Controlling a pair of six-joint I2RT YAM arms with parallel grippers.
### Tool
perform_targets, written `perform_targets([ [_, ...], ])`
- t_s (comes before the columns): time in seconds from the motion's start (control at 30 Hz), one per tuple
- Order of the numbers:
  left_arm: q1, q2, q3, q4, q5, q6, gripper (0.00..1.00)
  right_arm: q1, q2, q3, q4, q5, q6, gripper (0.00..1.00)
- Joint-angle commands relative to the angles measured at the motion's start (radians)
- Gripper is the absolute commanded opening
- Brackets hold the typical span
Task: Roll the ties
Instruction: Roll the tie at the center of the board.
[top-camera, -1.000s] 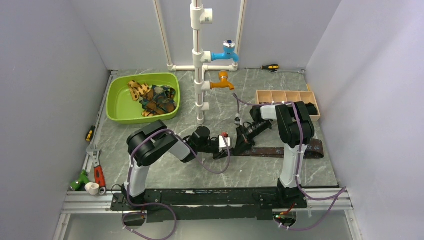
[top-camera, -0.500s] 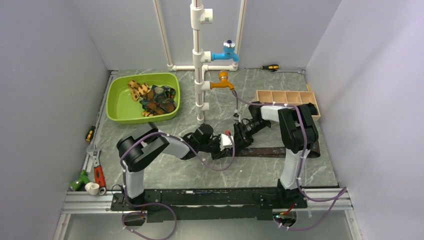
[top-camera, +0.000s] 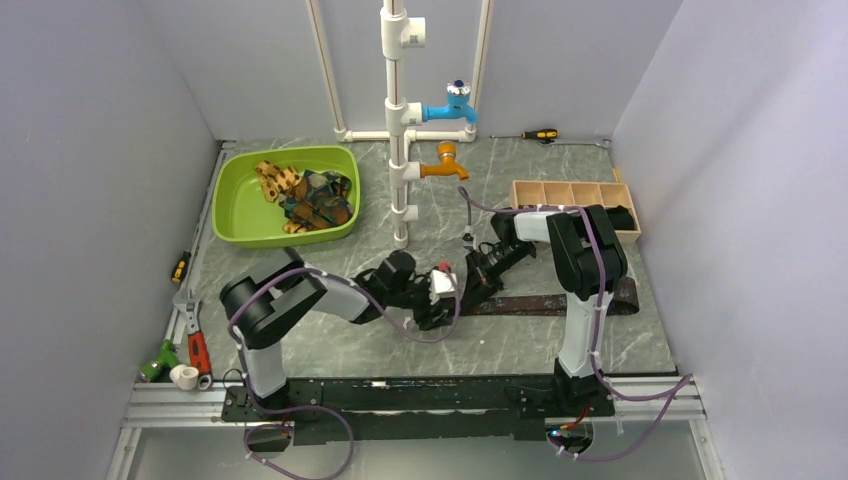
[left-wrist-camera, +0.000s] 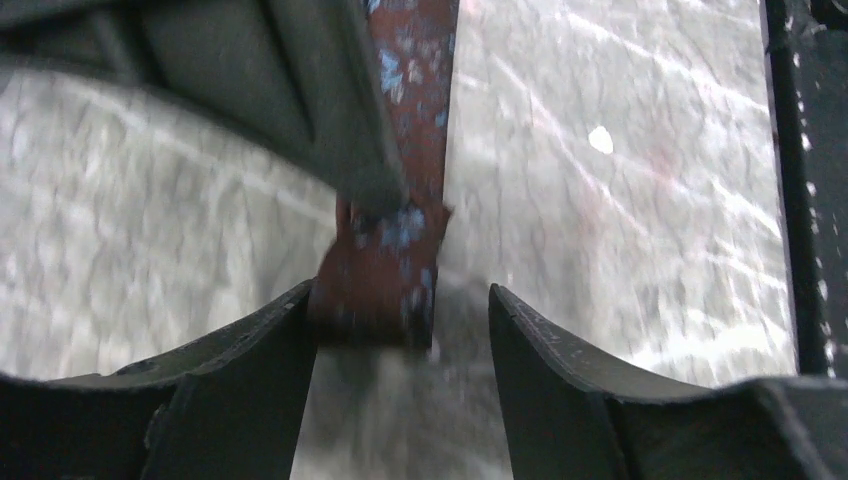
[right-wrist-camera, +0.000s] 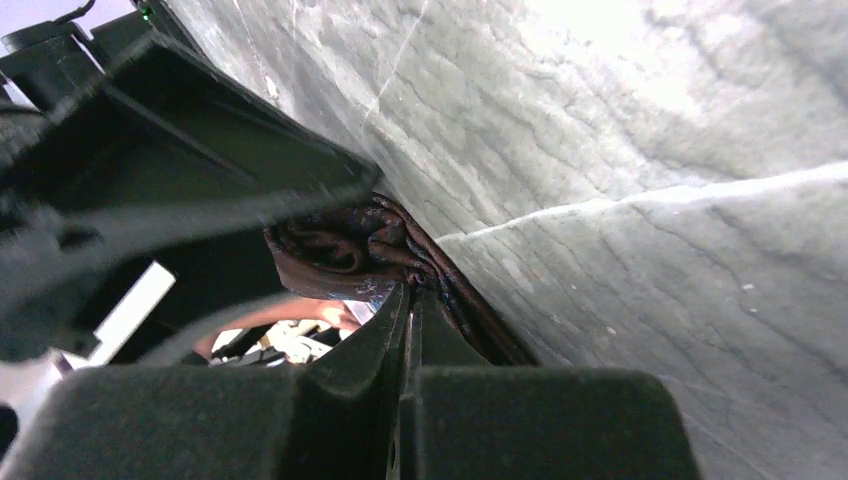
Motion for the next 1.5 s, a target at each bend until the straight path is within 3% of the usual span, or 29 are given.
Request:
perform_targets([
  [0.0,0.076,-0.072,-0.163,-0.005,0.042,-0.072,0.67,0.02,0.053,-0.005,0.041,0.232,-0.026,0.0],
  [0.17,0.08,-0.094,-0.186,0.076,0.068,-0.069,0.64,0.034,0.053,0.001,0.037,0.246,-0.026,0.0],
  [0.43,0.069,0.009,-0.135,0.218,0.097,-0.108,0.64,0.038,0.055,0.007,0.034,0.261,-0.028,0.0],
  [0.6,0.059,0.022,-0.11,0.258,0.133,-0.083,0.52,0.038,0.051,0.006,0.034,0.268,-0.026,0.0],
  [0.83,0.025,0.027,-0.043,0.233,0.133,-0.1,0.42,0.042,0.053,0.004,0.044,0.265,-0.024,0.0],
  [1.33,-0.035,0.188,0.076,0.089,0.026,-0.035,0.45,0.065,0.036,-0.004,0.058,0.263,-0.008,0.0],
  [1.47,-0.035,0.187,0.058,-0.006,-0.018,0.001,0.36,0.064,0.026,0.0,0.048,0.255,-0.013,0.0],
])
